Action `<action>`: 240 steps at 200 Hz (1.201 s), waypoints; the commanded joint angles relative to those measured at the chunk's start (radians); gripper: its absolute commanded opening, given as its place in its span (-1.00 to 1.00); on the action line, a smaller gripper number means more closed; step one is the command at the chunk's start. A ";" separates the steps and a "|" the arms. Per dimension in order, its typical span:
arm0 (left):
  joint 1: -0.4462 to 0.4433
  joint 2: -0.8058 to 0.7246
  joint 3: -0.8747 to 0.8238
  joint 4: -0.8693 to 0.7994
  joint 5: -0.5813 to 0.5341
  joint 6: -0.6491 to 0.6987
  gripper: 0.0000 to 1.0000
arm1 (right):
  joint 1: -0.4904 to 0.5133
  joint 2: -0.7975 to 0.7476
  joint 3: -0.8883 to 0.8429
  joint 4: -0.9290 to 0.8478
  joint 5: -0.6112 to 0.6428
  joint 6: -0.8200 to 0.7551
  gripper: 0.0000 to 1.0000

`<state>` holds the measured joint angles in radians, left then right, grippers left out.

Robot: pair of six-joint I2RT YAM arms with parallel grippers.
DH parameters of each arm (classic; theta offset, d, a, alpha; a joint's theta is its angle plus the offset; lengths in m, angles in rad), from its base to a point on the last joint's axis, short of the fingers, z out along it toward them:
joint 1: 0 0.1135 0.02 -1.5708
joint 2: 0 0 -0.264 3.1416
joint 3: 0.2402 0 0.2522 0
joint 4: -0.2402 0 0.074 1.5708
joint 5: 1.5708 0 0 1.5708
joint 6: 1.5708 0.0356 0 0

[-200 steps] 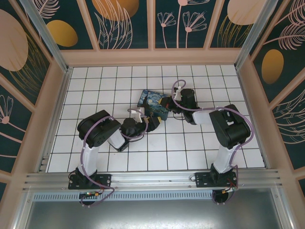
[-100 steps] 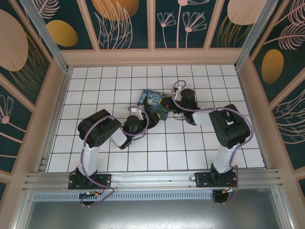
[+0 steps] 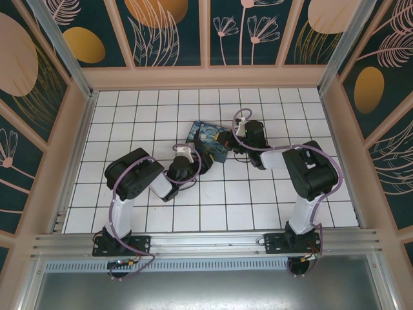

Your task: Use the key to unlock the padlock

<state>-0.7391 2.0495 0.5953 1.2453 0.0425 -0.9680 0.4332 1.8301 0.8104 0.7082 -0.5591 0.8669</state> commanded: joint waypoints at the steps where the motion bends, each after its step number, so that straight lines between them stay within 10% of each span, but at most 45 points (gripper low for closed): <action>1: -0.001 0.034 -0.011 -0.105 -0.010 -0.009 -0.29 | 0.002 0.041 -0.016 -0.052 -0.015 0.001 -1.00; 131: 0.000 0.037 0.014 -0.127 -0.008 -0.014 -1.00 | 0.002 -0.070 0.030 -0.116 -0.019 -0.038 -1.00; 240: 0.003 -0.143 -0.001 -0.332 0.085 -0.055 -1.00 | 0.016 -0.535 -0.288 -0.141 -0.011 -0.097 -1.00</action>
<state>-0.7387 1.9511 0.6052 1.0294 0.0765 -1.0019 0.4366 1.3567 0.6235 0.5526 -0.5468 0.7734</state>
